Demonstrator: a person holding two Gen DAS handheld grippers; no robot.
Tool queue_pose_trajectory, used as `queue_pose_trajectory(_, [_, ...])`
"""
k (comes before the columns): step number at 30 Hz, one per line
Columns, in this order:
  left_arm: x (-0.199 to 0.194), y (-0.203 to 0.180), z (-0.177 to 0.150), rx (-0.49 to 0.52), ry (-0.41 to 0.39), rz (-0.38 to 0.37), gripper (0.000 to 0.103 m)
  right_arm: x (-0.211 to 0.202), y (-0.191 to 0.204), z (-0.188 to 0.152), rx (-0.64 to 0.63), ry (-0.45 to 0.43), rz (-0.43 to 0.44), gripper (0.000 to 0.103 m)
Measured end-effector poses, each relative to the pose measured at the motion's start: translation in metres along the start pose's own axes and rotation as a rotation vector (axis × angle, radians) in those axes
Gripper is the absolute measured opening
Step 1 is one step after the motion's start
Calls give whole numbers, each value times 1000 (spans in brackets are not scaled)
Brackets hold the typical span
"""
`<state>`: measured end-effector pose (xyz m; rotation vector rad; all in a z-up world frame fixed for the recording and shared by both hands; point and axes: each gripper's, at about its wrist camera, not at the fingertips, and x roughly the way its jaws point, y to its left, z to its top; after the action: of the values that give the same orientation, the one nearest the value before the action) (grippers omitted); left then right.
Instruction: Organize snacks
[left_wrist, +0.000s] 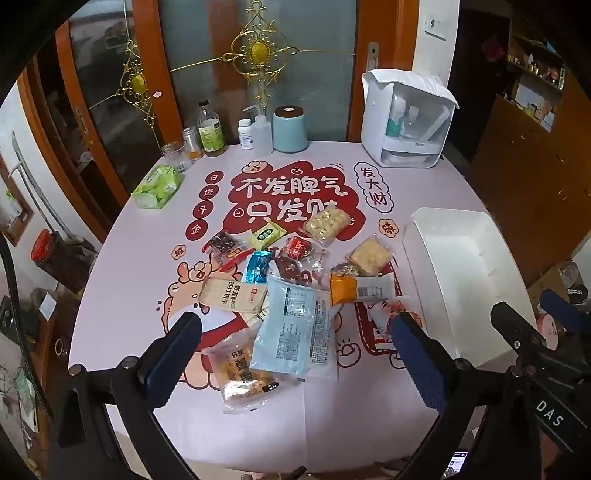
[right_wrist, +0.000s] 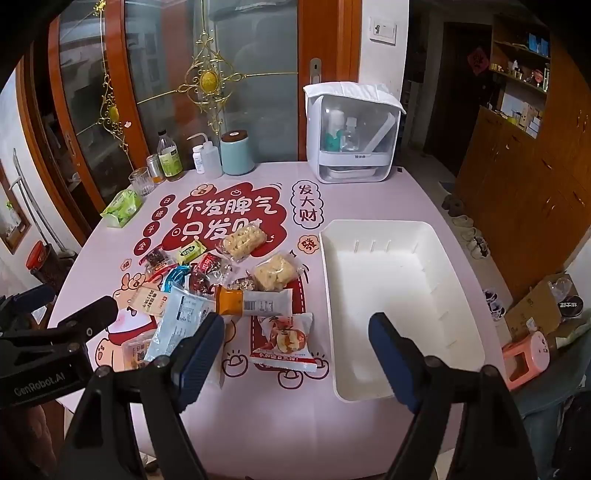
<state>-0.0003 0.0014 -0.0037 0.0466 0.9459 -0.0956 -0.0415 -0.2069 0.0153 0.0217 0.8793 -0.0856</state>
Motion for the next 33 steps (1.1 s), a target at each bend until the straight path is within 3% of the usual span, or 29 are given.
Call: queue_pose_trajectory(33, [-9, -3, -4, 36, -30, -30, 102, -8, 4, -2, 0, -36, 13, 81])
